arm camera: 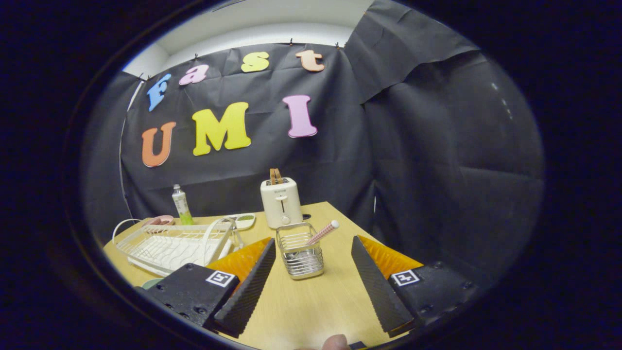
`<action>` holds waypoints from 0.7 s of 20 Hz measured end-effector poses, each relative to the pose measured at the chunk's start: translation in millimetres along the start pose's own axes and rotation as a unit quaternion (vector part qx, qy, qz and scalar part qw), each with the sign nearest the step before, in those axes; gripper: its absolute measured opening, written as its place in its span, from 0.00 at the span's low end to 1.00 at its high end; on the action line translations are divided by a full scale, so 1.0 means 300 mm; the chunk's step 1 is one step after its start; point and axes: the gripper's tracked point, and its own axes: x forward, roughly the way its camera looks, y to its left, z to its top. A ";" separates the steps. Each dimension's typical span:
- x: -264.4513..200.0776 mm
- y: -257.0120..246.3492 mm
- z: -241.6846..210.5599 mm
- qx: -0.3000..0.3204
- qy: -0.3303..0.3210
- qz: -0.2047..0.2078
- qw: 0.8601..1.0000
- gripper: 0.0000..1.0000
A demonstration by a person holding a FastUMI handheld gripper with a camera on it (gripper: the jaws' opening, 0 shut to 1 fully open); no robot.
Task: Take the plate from the dish rack, then take the spoon from the basket and place it into the plate.
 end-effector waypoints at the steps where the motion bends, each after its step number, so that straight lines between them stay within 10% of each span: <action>1: 0.043 0.001 -0.004 0.001 0.004 0.008 1.000 1.00; 10: 0.288 0.017 -0.024 0.055 0.043 0.070 0.995 0.78; 14: 0.310 0.053 -0.014 0.092 0.051 0.085 0.991 0.47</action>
